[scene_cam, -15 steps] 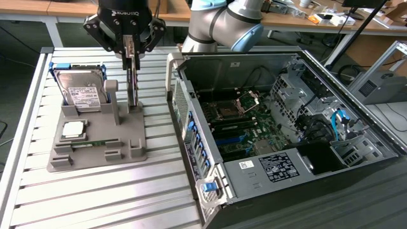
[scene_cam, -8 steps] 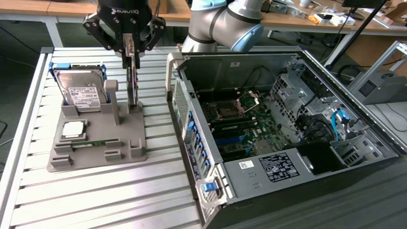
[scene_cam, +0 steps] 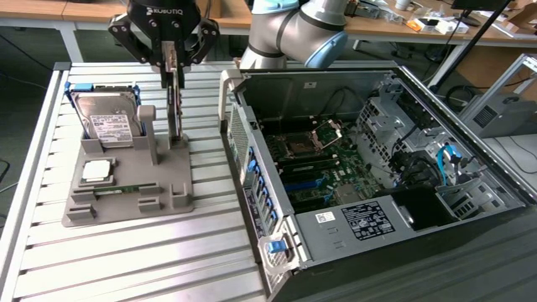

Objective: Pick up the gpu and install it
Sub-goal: 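Pick up the gpu and move the gpu toward the slot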

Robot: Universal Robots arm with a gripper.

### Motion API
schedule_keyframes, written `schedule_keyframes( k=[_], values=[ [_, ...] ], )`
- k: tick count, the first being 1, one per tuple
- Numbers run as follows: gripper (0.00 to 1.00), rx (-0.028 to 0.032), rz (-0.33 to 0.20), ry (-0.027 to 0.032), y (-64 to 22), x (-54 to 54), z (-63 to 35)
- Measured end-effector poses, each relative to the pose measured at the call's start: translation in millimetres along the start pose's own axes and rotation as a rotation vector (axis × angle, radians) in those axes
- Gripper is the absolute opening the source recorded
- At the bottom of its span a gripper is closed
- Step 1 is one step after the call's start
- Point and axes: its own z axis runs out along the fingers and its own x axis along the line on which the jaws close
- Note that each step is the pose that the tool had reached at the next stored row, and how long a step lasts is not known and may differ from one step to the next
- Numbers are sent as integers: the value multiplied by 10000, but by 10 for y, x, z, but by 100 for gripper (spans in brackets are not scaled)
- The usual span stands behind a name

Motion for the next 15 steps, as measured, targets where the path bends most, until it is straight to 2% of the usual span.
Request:
schedule_keyframes(
  k=[15],
  values=[
    [27, -51, 2, 3, 1, -2, -83]
  ],
)
